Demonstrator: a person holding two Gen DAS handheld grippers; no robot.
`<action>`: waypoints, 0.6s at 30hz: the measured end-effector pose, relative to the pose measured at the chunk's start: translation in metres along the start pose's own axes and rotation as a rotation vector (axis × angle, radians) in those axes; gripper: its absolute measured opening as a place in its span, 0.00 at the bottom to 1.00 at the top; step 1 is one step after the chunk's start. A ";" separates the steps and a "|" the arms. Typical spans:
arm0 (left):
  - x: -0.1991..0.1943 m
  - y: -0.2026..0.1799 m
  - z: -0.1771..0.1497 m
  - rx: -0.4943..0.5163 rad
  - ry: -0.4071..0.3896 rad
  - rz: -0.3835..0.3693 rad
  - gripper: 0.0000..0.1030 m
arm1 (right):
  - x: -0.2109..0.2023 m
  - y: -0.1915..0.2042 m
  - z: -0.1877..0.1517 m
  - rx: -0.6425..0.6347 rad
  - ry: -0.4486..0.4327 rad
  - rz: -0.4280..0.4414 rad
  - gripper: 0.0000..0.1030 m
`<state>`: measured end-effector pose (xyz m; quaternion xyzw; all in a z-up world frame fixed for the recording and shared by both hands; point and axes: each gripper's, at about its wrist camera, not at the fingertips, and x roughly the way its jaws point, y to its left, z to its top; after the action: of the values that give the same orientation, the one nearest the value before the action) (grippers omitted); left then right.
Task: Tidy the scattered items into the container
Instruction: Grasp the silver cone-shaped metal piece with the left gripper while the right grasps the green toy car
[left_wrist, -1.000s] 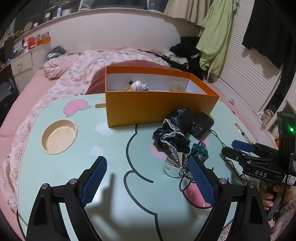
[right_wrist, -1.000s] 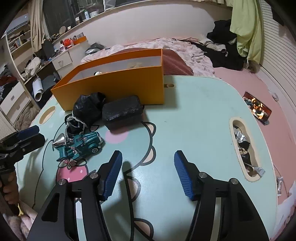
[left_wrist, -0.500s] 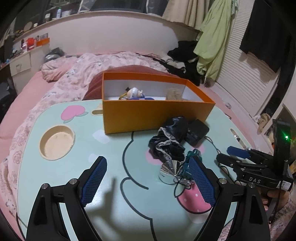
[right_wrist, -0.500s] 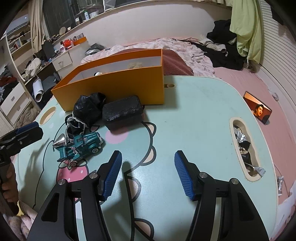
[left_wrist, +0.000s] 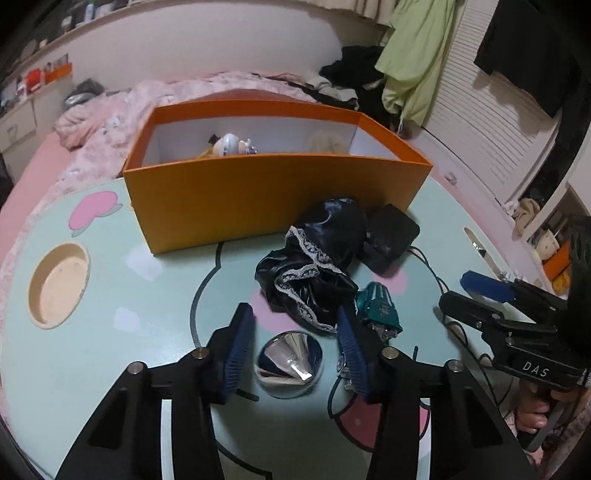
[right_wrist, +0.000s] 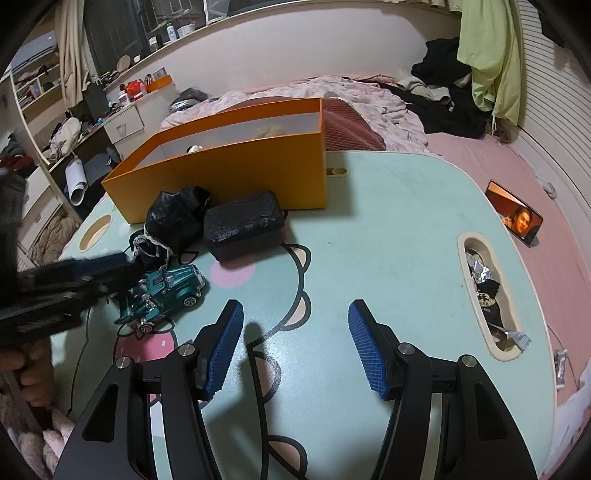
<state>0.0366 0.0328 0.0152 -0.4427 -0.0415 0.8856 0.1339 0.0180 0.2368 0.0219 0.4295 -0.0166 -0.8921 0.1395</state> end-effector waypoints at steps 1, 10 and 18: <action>-0.001 0.001 -0.001 -0.002 0.002 -0.003 0.19 | 0.000 0.000 0.000 0.000 0.000 0.000 0.58; -0.011 0.018 -0.015 -0.057 0.001 -0.055 0.00 | -0.001 -0.001 -0.001 0.022 -0.001 0.017 0.58; -0.022 0.027 -0.023 -0.071 -0.023 -0.011 0.11 | -0.006 0.015 0.001 0.027 -0.009 0.146 0.58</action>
<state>0.0620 -0.0004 0.0134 -0.4367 -0.0770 0.8879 0.1223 0.0247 0.2239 0.0291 0.4250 -0.0605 -0.8812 0.1983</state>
